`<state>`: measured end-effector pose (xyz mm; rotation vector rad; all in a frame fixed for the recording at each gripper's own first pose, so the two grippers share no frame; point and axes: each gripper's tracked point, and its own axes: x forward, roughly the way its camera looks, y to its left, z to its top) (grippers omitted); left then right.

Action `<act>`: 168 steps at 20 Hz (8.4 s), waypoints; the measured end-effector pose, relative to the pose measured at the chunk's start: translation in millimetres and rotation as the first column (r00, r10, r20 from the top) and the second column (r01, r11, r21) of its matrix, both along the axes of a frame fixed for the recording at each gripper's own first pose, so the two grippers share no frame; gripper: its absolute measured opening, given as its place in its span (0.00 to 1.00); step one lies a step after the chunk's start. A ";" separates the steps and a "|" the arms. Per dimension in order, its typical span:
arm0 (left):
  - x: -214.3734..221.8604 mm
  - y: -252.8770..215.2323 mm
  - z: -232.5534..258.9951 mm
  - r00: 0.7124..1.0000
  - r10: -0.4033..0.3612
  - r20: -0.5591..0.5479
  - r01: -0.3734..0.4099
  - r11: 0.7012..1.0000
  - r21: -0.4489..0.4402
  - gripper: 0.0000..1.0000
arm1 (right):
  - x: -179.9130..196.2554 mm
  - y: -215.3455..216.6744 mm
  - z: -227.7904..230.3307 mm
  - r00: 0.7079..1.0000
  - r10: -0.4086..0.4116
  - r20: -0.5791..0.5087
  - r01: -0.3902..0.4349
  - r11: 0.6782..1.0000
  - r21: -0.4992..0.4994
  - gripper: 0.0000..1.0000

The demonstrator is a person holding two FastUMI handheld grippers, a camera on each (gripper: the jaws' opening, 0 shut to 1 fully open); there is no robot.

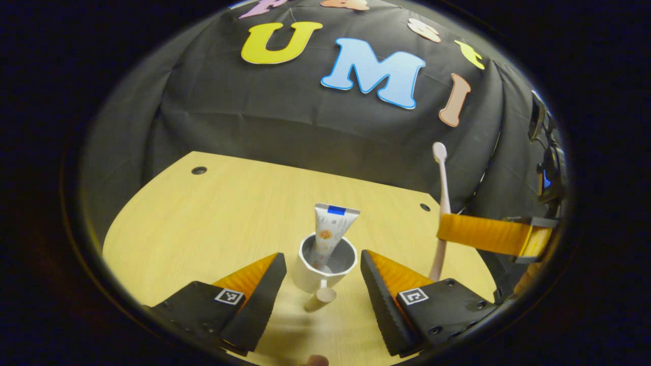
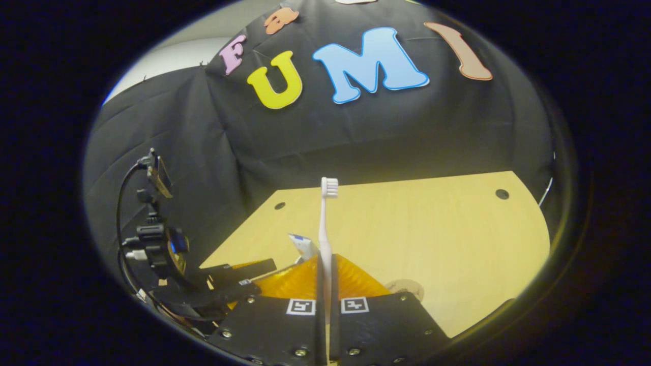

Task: Put the toothbrush and toothpaste on the desktop into the cup, then pick up the cup and place it on the coaster on the desktop.

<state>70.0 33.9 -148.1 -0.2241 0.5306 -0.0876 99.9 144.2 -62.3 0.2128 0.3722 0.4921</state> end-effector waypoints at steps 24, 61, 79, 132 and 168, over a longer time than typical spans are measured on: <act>-51.7 12.1 -29.3 0.994 -0.006 -0.110 -0.007 0.993 -0.120 0.95 | 81.2 49.4 -21.9 0.986 -0.154 0.071 0.151 0.987 0.048 0.07; -2.7 -0.8 -112.1 0.859 -0.087 -0.505 0.142 0.987 0.071 0.87 | -24.6 -129.7 8.5 0.902 -0.371 0.219 0.419 0.876 -0.241 0.64; 8.7 -12.2 -128.0 0.797 -0.045 -0.603 0.177 0.971 0.160 0.33 | -30.3 -170.2 -27.2 0.882 -0.454 0.125 0.471 0.849 -0.240 0.65; -10.2 -181.6 -103.9 0.868 -0.156 -0.471 0.231 0.967 0.106 0.80 | -70.0 -232.3 -3.5 0.897 -0.417 0.145 0.438 0.882 -0.175 0.58; -33.4 -96.3 100.9 0.928 -0.080 0.364 0.014 0.983 0.182 0.90 | -80.4 -174.1 61.7 0.811 -0.474 0.343 0.547 0.822 -0.156 0.64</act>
